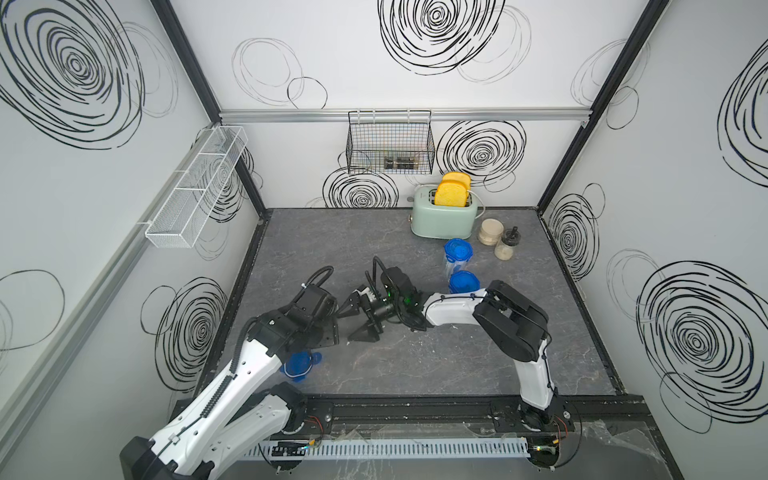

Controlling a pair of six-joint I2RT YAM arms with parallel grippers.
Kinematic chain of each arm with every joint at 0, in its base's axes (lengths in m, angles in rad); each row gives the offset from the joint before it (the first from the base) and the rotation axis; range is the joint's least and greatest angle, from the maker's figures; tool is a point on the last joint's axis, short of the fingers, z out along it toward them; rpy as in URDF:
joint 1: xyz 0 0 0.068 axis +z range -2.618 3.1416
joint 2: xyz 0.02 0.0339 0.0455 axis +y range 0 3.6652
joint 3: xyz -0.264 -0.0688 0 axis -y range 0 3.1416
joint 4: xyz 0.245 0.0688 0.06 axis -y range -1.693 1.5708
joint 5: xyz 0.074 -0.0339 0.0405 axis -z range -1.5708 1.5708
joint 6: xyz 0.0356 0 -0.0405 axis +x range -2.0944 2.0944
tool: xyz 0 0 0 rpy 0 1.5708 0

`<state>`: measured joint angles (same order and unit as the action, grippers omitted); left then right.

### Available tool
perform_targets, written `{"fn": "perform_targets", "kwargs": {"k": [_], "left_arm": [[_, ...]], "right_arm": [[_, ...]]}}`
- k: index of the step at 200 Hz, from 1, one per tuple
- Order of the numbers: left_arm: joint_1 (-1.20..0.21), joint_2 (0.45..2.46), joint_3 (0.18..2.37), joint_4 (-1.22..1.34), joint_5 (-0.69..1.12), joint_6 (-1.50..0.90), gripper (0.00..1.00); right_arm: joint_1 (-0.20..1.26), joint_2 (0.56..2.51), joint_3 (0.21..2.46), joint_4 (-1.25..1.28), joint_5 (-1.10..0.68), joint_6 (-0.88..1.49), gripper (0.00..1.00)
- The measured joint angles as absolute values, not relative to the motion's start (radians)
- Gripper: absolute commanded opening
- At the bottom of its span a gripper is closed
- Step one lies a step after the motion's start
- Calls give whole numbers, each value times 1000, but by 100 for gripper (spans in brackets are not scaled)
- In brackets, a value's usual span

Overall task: Take out toiletry kits
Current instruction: 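Pour the toiletry kits out of the container.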

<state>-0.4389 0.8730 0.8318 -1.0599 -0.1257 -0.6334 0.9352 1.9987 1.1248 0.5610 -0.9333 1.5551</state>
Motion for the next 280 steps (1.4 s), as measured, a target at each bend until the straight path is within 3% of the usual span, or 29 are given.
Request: {"fn": "perform_targets", "kwargs": {"k": [103,181,240,280], "left_arm": [[-228,1002,908,-1076,69,-493,16],[-220,984,956,-1112,58,-502,13],[-200,995,910,-999,40,-522,10],[-193,1005,875,-929,44,-521,18]], "right_arm": [[860,1770,1051,93,-876,938,98],[852,1758,1003,60,-876,859,98],[849,1673,972,60,-865,850,98],[849,1655,940,61,-838,849,98]]}}
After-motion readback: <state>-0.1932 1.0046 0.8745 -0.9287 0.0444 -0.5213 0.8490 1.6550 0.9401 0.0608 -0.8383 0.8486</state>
